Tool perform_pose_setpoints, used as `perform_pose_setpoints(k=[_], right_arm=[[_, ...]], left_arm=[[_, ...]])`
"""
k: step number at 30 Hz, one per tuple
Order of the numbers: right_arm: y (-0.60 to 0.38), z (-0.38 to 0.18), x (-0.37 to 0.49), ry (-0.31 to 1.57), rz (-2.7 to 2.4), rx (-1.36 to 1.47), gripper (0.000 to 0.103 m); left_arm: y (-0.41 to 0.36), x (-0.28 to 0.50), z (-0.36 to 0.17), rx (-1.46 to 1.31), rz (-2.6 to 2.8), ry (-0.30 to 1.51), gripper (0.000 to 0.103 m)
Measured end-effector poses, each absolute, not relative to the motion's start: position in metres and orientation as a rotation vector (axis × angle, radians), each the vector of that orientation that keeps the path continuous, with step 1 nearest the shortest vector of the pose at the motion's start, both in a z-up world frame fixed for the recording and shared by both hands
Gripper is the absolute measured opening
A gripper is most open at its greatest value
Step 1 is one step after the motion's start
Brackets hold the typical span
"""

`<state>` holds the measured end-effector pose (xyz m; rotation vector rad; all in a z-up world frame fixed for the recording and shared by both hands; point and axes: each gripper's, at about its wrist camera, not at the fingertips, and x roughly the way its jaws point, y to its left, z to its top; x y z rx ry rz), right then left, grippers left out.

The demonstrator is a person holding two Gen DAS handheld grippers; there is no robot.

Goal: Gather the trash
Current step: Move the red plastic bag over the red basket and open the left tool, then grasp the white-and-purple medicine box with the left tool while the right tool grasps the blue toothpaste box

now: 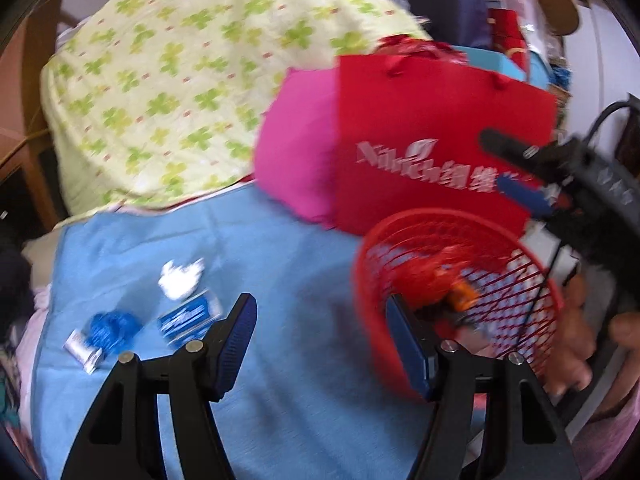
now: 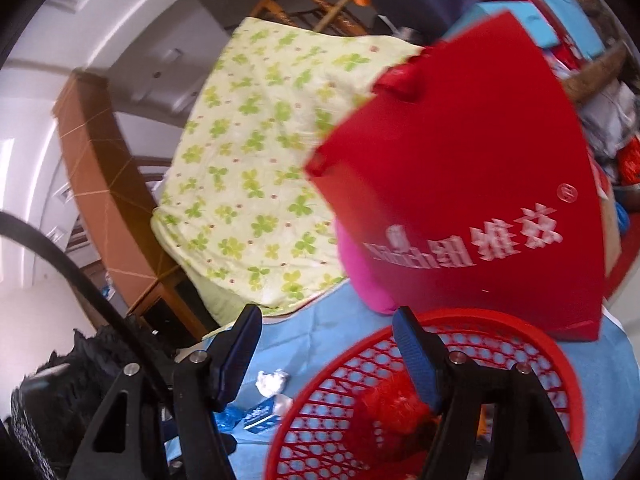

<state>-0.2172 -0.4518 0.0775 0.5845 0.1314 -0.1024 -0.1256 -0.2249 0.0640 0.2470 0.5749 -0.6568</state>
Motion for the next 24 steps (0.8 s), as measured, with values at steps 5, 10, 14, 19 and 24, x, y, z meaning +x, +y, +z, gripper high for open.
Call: perform_pose_setpoints(k=[5, 10, 14, 19, 24], right_arm=[[-0.406, 0.091, -0.207, 0.090, -0.012, 0.470, 0.072], [-0.346, 0.095, -0.189, 0.092, 0.112, 0.352, 0.072], [-0.304, 0.088, -0.170, 0.139, 0.177, 0.284, 0.072], [-0.272, 0.068, -0.136, 0.282, 0.198, 0.254, 0.072], [-0.263, 0.033, -0.094, 0.507, 0.183, 0.292, 0.072]], left_arm=[[-0.168, -0.111, 0.050, 0.231, -0.513, 0.607, 0.068], [-0.109, -0.098, 0.035, 0.201, -0.379, 0.644, 0.068], [-0.060, -0.087, 0.020, 0.157, -0.279, 0.684, 0.068], [-0.013, -0.073, 0.002, 0.090, -0.197, 0.725, 0.068], [0.010, -0.057, -0.019, 0.040, -0.158, 0.761, 0.068]])
